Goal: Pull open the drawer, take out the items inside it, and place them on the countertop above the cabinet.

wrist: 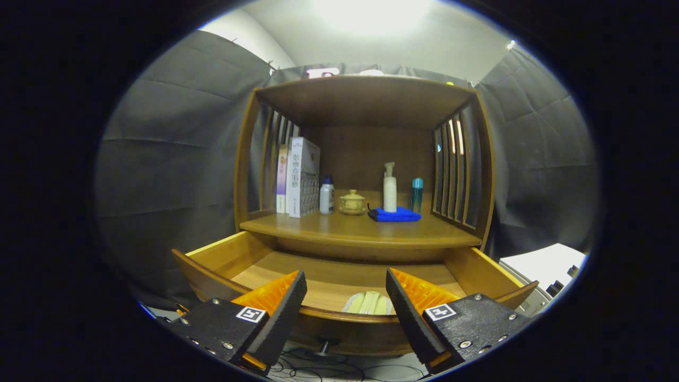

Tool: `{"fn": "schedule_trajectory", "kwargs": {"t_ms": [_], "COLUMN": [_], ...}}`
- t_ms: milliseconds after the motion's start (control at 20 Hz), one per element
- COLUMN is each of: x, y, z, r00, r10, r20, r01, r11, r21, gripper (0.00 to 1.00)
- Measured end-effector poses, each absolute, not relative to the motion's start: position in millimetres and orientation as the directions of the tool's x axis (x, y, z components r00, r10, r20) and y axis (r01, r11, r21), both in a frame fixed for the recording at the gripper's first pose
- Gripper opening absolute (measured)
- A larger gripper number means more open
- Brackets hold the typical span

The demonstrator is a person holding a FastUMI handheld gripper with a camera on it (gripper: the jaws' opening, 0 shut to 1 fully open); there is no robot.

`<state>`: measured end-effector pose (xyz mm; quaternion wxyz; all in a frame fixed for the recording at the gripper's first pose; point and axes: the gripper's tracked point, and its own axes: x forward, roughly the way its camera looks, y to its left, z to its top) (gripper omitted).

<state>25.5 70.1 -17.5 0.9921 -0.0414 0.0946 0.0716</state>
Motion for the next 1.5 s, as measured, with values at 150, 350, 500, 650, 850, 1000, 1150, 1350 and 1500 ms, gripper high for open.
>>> {"fn": "schedule_trajectory", "kwargs": {"t_ms": [150,350,500,650,850,1000,1150,1350,1500], "x": [42.3,52.6,60.7,69.5,77.7,80.8,85.8,82.1,83.6], "y": [62.7,73.1,61.5,44.6,29.0,21.1,25.7,34.3,32.9], "z": [-32.9,-54.5,-68.3,-77.4,-94.5,-104.1,-110.0,-124.6,-122.5], "r00": [0.944,0.864,0.810,0.772,0.675,0.631,0.620,0.562,0.571], "r10": [0.120,0.204,0.198,0.155,0.137,0.129,0.138,0.150,0.115], "r20": [-0.307,-0.461,-0.553,-0.616,-0.725,-0.765,-0.773,-0.814,-0.813], "r01": [-0.147,-0.202,-0.191,-0.161,-0.118,-0.082,-0.077,-0.082,-0.072], "r11": [0.987,0.978,0.979,0.986,0.990,0.992,0.990,0.989,0.993], "r21": [-0.063,0.053,0.071,0.047,0.077,0.100,0.116,0.126,0.090], "gripper": [0.93,0.93,0.93,0.93,0.92,0.85,0.74,0.62,0.38]}}
